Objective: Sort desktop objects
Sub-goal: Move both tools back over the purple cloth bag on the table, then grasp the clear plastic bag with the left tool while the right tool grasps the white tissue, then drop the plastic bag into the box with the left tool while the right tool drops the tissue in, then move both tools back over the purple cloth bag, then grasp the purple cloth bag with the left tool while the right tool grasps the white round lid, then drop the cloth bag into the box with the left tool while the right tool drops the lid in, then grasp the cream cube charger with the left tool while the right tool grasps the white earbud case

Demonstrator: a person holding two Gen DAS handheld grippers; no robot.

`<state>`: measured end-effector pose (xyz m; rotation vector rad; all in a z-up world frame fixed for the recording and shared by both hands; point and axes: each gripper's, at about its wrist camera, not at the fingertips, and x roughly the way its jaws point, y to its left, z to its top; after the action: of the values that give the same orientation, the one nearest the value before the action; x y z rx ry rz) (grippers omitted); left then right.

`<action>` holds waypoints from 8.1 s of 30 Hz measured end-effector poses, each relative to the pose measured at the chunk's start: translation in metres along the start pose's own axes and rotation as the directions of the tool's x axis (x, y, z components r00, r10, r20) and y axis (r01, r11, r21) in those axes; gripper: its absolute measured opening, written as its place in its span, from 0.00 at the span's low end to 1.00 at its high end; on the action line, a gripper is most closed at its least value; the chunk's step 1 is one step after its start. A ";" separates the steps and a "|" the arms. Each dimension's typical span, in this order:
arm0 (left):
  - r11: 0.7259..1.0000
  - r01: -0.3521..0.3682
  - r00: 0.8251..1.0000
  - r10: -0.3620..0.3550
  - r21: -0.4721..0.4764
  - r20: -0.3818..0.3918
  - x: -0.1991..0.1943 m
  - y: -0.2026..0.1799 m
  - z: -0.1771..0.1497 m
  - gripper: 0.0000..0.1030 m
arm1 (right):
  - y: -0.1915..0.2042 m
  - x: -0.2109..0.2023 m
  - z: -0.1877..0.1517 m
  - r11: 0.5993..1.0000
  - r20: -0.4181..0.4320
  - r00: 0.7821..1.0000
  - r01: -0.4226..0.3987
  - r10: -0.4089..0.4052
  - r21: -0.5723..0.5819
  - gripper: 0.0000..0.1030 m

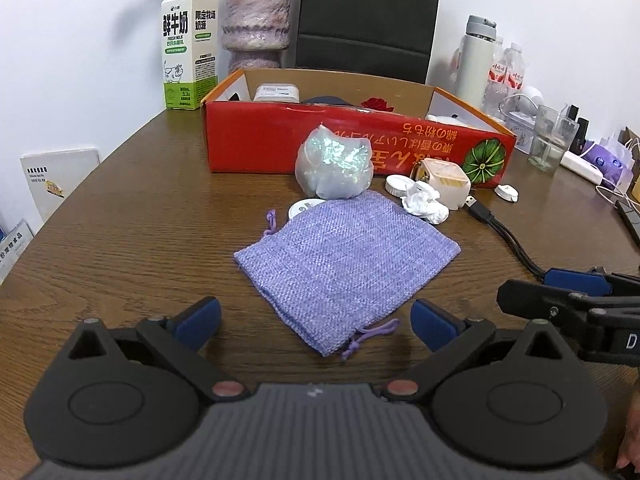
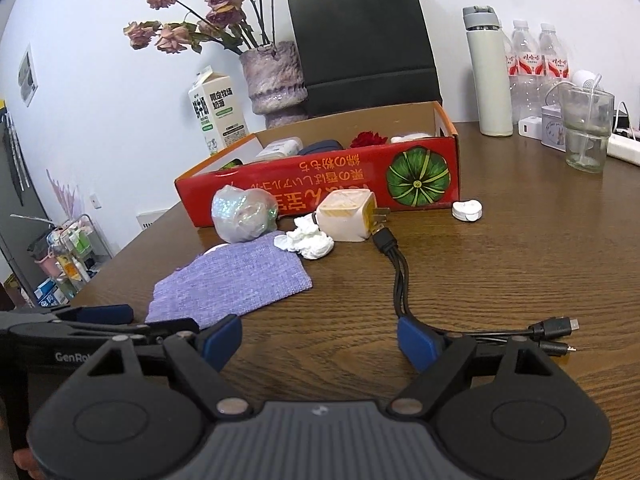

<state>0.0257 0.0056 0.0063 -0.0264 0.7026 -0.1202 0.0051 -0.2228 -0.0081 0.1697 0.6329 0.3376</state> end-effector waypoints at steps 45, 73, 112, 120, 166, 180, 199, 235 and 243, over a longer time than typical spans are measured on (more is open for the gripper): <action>0.987 0.158 0.979 -0.151 -0.039 0.138 0.007 0.046 0.141 0.38 | 0.016 0.046 0.084 1.000 0.000 1.000 0.025 -0.025 -0.011 0.16; 0.988 0.146 0.988 -0.143 0.045 -0.063 0.204 -0.005 0.281 0.83 | -0.068 0.228 0.261 0.945 -0.213 0.928 0.269 -0.306 -0.184 0.43; 0.999 0.040 0.999 -0.040 0.010 0.024 -0.006 0.008 0.022 1.00 | -0.013 0.004 0.025 0.988 -0.074 0.985 0.155 -0.156 -0.021 0.72; 1.000 0.001 1.000 -0.001 -0.022 -0.009 0.014 -0.019 0.027 1.00 | -0.018 0.002 0.030 0.988 -0.038 0.987 0.156 -0.155 0.008 0.71; 0.996 0.001 0.995 0.008 0.091 -0.097 0.034 -0.034 0.046 0.11 | -0.008 0.028 0.062 0.998 -0.009 0.998 0.064 -0.064 0.025 0.71; 0.999 -0.036 0.999 0.036 -0.022 0.007 -0.043 0.028 0.027 0.04 | 0.036 0.062 0.070 0.991 -0.066 0.994 -0.090 0.083 -0.102 0.69; 1.000 0.018 0.976 -0.015 -0.010 0.215 -0.047 0.047 0.137 0.04 | 0.082 0.098 0.094 0.978 -0.090 0.996 -0.038 0.020 -0.204 0.37; 0.985 0.090 0.988 -0.069 0.150 -0.139 0.118 0.028 0.174 0.84 | -0.016 0.117 0.211 0.988 -0.175 0.978 0.095 -0.116 -0.122 0.64; 0.998 0.062 0.998 -0.062 0.002 0.007 0.040 0.049 0.153 0.89 | -0.032 0.039 0.165 0.989 -0.026 0.993 0.116 -0.119 -0.091 0.74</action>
<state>0.1598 0.0471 0.0938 -0.0467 0.6947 -0.1806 0.1425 -0.2473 0.0937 0.0408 0.6546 0.2546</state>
